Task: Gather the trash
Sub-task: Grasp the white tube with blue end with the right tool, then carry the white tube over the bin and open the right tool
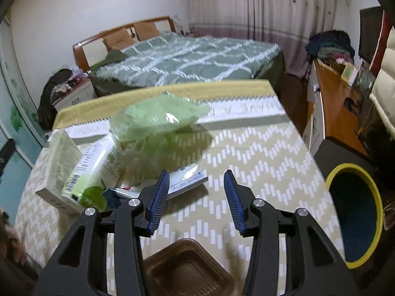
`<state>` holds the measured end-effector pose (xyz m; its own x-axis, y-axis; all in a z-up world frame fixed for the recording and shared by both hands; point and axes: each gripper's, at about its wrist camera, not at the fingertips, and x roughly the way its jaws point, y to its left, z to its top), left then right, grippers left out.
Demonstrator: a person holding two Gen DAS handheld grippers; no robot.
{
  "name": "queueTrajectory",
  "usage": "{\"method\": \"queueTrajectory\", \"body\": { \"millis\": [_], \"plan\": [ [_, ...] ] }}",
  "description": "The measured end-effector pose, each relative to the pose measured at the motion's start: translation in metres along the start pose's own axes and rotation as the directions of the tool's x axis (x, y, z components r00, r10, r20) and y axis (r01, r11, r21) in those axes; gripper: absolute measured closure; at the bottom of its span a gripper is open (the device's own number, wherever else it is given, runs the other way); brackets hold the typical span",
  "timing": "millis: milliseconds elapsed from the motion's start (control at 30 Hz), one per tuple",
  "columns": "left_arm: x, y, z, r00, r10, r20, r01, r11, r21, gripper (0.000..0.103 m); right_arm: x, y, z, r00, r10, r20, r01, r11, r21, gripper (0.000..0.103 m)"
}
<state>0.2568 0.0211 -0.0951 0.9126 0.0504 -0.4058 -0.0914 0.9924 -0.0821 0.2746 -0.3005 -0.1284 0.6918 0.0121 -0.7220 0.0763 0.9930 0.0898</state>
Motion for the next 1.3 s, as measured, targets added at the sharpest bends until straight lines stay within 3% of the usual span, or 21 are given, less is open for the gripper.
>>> {"method": "queueTrajectory", "body": {
  "millis": [300,500,533,567,667,800,1300],
  "plan": [
    [-0.011,-0.014,0.000,1.000,-0.001,0.011,0.001,1.000,0.030,0.005,0.034,0.007,0.001,0.991,0.021,-0.129,-0.018,1.000,0.024,0.059],
    [-0.013,-0.015,0.000,1.000,0.000,0.012,0.000,1.000,0.029,0.005,0.039,0.018,0.000,0.987,0.045,-0.154,-0.042,0.999,0.020,0.059],
    [-0.013,-0.015,-0.001,1.000,0.001,0.015,-0.001,1.000,0.029,0.005,0.039,0.019,0.000,0.988,0.044,-0.151,-0.042,0.999,0.015,0.061],
    [-0.013,-0.016,-0.001,1.000,0.001,0.017,-0.002,1.000,0.029,0.005,0.039,0.020,0.000,0.988,0.046,-0.148,-0.045,0.999,0.014,0.073],
    [-0.015,-0.017,0.000,1.000,0.003,0.022,-0.003,1.000,0.028,0.005,0.038,0.017,-0.001,0.984,0.101,-0.147,-0.095,0.994,0.047,0.089],
    [-0.017,-0.018,-0.001,1.000,0.005,0.029,-0.005,1.000,0.027,0.005,0.029,0.012,0.000,0.988,0.108,-0.114,-0.101,0.993,0.064,0.097],
    [-0.022,-0.021,-0.001,0.999,0.008,0.052,-0.010,0.999,0.033,0.005,-0.033,-0.017,-0.003,0.981,0.186,0.058,-0.193,0.968,0.162,0.098]
  ]
}}
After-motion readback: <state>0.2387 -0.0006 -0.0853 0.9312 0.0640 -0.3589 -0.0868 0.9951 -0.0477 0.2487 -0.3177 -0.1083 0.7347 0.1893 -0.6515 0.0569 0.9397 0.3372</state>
